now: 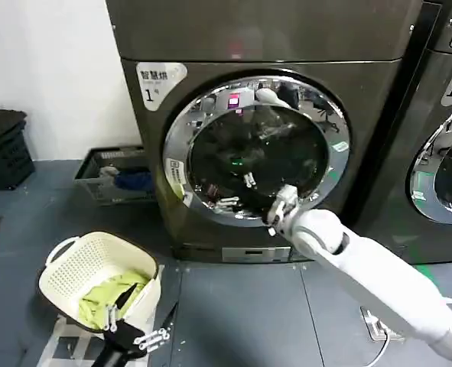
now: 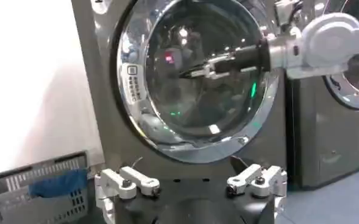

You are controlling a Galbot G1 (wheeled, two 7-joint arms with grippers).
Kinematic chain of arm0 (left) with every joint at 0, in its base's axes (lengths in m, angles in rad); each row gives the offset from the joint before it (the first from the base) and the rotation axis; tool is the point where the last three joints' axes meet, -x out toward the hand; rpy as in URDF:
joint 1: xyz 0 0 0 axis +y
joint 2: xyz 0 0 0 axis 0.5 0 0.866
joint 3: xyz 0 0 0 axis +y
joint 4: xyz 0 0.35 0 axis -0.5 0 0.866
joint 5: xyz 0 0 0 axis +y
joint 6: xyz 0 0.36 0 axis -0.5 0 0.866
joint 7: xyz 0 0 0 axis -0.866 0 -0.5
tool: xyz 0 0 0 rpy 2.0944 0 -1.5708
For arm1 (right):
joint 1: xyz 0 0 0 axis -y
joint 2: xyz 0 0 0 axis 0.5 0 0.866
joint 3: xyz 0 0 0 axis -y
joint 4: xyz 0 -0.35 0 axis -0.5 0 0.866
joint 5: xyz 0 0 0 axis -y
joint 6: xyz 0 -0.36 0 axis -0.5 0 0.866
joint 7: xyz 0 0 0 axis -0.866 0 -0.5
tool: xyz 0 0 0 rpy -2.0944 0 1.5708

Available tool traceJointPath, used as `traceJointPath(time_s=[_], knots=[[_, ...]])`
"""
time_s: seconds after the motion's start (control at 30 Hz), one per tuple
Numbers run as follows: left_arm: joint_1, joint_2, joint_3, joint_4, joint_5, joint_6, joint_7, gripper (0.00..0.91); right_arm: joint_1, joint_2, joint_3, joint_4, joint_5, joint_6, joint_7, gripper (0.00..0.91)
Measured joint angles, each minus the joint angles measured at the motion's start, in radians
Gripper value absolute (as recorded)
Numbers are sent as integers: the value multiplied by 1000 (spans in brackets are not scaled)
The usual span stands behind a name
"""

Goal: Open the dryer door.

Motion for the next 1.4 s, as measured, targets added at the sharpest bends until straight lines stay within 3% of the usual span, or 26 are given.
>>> traceJointPath(time_s=[0.67, 1.4], knots=[[-1, -1, -1, 0, -2, -1, 0, 907, 120, 141, -89, -137, 11, 3, -25, 907], [-1, -10, 2, 3, -5, -1, 0, 907, 158, 206, -123, -276, 2, 39, -114, 907]])
